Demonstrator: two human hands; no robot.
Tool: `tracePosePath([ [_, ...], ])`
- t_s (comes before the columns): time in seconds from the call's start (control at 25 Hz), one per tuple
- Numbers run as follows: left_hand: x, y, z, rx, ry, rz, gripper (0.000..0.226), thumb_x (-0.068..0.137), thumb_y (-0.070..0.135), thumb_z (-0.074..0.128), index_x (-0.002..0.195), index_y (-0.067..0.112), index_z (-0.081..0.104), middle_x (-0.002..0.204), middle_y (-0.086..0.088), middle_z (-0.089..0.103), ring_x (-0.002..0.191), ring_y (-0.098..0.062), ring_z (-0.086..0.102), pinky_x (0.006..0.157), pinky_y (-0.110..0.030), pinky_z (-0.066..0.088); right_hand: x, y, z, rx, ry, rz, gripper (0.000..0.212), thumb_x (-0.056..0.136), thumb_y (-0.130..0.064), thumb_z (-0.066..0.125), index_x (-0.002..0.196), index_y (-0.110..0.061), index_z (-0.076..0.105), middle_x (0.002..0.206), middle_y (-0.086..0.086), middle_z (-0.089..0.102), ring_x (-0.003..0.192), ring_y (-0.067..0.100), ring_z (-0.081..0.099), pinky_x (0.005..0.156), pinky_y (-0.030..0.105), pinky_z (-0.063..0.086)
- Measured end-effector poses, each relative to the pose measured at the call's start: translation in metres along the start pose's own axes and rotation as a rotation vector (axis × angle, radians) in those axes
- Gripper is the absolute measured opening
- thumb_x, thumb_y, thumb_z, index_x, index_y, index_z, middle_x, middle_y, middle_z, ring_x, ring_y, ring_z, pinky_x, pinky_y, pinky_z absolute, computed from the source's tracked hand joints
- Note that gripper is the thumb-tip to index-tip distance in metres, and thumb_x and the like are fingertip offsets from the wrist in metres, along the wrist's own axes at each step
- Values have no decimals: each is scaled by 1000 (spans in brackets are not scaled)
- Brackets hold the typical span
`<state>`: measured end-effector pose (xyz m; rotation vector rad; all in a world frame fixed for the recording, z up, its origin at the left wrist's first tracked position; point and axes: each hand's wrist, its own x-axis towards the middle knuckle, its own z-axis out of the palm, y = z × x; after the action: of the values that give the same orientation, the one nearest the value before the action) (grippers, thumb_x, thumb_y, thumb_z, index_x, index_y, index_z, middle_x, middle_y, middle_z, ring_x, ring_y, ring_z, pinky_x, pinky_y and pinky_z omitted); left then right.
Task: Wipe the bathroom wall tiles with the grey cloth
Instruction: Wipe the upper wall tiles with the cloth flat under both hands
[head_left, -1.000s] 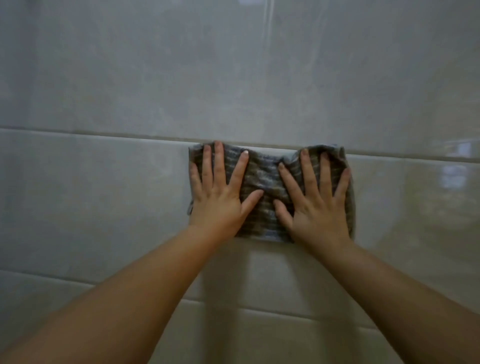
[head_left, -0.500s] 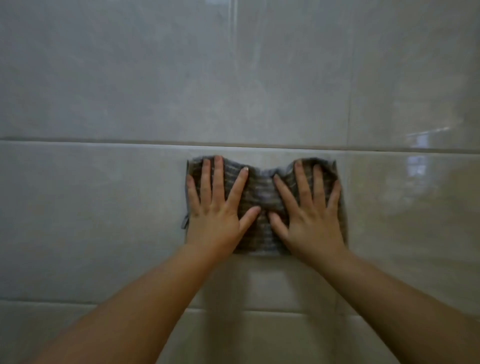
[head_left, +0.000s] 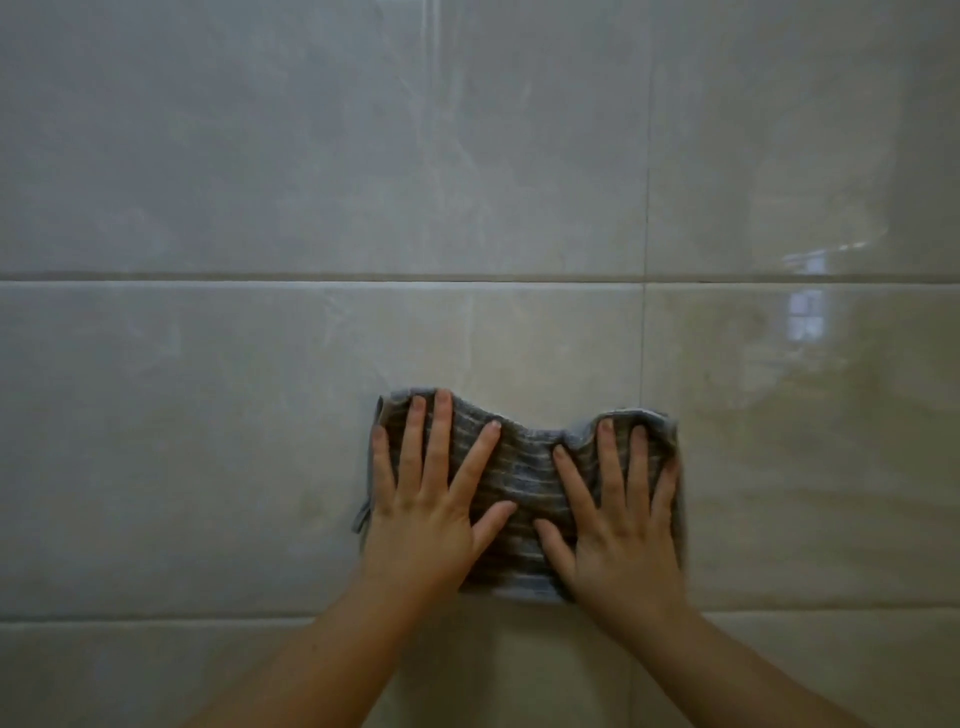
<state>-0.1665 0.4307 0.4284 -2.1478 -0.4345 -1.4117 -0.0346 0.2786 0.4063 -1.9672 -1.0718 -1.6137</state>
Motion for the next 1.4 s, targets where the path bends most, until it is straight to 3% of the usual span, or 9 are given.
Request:
tracePosePath([
  [0.16, 23, -1, -13, 23, -74, -35, 79, 87, 68, 32, 154, 29, 19, 162, -20, 7, 150, -37, 5, 116, -61, 5, 24, 9, -15, -13, -67, -39, 77, 85, -60, 43, 152, -29, 24, 160, 19, 13, 146, 45, 9, 112, 68, 12],
  [0.28, 71, -1, -42, -20, -198, -147, 80, 89, 70, 25, 155, 35, -5, 160, -11, -24, 148, -30, -23, 118, -54, -14, 77, 16, -35, -9, -86, 53, 76, 87, -61, 37, 154, -30, 17, 162, 18, 3, 147, 42, 0, 115, 64, 4],
  [0.36, 79, -4, -52, -23, -274, -181, 83, 91, 70, 28, 153, 36, -16, 157, -9, -35, 144, -28, -33, 117, -53, -18, 90, 15, -40, 20, -132, 77, 76, 90, -60, 38, 155, -30, 11, 162, 17, -6, 147, 41, -8, 115, 62, -2],
  [0.44, 64, -8, -47, -19, -257, -158, 83, 90, 71, 27, 153, 36, -13, 159, -10, -31, 146, -29, -30, 118, -54, -15, 76, 10, -34, 33, -106, 39, 75, 91, -59, 36, 155, -28, 13, 162, 18, -3, 147, 41, -6, 116, 63, 0],
  [0.64, -6, -24, -9, 12, -79, -73, 81, 88, 70, 35, 156, 30, 13, 163, -20, 4, 151, -37, -1, 118, -61, 4, 14, -20, 2, 33, 32, -9, 71, 89, -53, 40, 152, -23, 27, 159, 23, 15, 146, 46, 8, 114, 68, 5],
  [0.84, -33, -63, -1, 31, 7, 4, 75, 92, 70, 34, 154, 30, 19, 162, -19, 11, 151, -36, 7, 119, -61, 10, 3, -71, 22, 32, 123, 50, 73, 87, -49, 42, 152, -20, 25, 157, 24, 17, 144, 49, 12, 112, 70, 6],
  [1.24, -101, -188, -2, 85, 15, -151, 75, 95, 67, 28, 155, 23, 18, 160, -27, 9, 150, -41, 5, 119, -62, 8, 30, -197, 34, 73, 100, -139, 72, 85, -56, 47, 149, -28, 33, 157, 17, 20, 144, 42, 10, 113, 67, -3],
  [1.4, -136, -184, 4, 60, 5, -191, 76, 96, 68, 26, 154, 20, 17, 159, -29, 6, 148, -46, 6, 116, -67, 11, 11, -202, 39, 71, 53, -260, 71, 90, -59, 45, 151, -29, 29, 160, 11, 17, 147, 39, 7, 115, 65, -1],
])
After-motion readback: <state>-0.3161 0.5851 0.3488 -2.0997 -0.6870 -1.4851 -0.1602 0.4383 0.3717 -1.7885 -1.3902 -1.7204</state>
